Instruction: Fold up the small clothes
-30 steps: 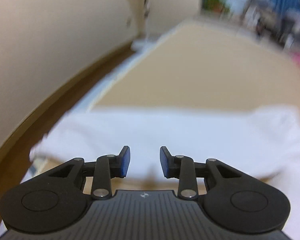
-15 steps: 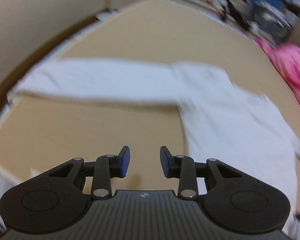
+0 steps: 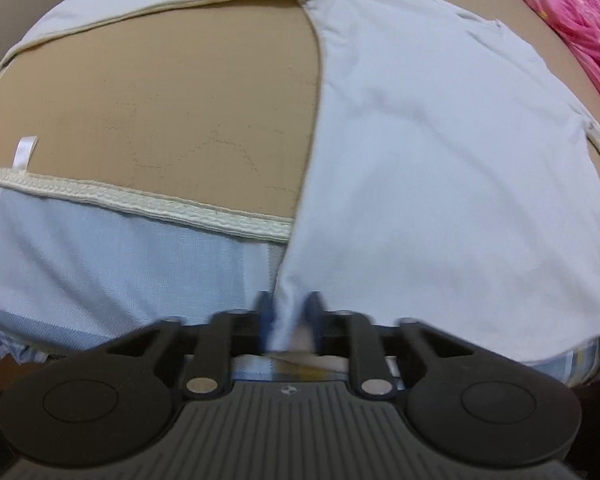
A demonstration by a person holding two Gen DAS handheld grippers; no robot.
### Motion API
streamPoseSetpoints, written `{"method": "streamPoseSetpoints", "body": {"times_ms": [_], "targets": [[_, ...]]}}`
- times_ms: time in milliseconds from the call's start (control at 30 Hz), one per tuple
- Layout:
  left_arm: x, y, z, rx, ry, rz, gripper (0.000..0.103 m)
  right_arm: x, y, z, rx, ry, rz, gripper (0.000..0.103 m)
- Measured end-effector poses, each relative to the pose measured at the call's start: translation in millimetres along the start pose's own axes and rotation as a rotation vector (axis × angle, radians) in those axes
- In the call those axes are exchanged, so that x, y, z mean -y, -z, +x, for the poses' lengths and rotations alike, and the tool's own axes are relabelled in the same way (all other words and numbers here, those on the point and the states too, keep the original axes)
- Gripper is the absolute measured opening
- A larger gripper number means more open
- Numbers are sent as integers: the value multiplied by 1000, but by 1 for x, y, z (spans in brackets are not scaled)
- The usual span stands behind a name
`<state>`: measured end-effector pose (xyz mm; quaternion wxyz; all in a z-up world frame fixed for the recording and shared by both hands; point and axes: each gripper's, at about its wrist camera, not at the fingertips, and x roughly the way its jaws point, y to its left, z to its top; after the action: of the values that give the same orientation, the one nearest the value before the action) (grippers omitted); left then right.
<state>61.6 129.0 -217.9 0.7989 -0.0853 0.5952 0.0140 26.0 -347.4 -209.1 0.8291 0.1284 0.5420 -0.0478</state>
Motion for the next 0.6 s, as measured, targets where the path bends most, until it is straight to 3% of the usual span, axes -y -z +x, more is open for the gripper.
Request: {"method": "streamPoseSetpoints", "body": {"times_ms": [67,267,333,400,467,600], "targets": [[4,4,-3,18,-7,11,6,5,2,-3,0,-8,22,5],[-6,12,-48,144,40,-42,6,25,-2,-60,170,-110,121,3],[-10,15,-39,98,5,-48,6,28,2,-57,128,-85,127,3],[-10,14,-29,37,-13,-58,7,30,6,-34,9,-68,131,4],[-6,8,-25,50,-35,-46,8,28,6,-25,-8,-9,138,6],[6,5,-45,173,15,7,13,10,-2,-50,200,26,48,15]]}}
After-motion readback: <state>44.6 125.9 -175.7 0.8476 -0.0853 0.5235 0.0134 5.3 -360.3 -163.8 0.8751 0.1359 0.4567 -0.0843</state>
